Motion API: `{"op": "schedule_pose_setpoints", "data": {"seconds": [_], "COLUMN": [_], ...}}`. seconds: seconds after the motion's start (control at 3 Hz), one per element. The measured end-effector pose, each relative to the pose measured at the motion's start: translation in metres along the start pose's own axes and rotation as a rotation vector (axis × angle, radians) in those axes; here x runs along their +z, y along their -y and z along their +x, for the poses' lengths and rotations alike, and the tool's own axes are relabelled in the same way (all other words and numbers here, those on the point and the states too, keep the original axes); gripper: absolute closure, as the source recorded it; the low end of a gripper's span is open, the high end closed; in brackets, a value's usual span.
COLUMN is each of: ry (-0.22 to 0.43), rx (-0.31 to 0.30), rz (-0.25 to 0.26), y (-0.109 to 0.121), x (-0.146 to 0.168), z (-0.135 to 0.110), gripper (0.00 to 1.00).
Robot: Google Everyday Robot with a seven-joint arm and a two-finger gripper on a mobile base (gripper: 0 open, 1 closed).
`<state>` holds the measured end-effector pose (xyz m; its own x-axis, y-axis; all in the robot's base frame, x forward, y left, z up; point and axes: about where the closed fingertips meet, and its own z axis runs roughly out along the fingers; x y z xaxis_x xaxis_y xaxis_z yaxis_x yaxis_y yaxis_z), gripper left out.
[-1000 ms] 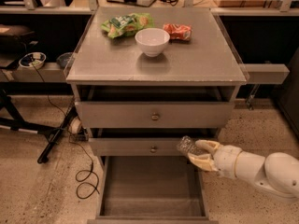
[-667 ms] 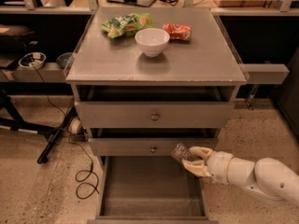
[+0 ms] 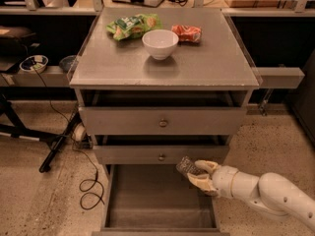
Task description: Place water bottle into bottom drawer
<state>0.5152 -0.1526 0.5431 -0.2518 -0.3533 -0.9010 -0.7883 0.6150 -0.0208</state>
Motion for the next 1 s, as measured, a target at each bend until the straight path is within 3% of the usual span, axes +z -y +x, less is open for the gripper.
{"op": "schedule_pose_setpoints", "data": {"seconds": [0.67, 1.0], "ry": [-0.072, -0.128], "rx": [0.037, 0.042], "rz": [-0.013, -0.056], "y": [-0.007, -0.009], "x": [0.044, 0.085], "z": [0.047, 0.071], "gripper": [1.0, 1.0]}}
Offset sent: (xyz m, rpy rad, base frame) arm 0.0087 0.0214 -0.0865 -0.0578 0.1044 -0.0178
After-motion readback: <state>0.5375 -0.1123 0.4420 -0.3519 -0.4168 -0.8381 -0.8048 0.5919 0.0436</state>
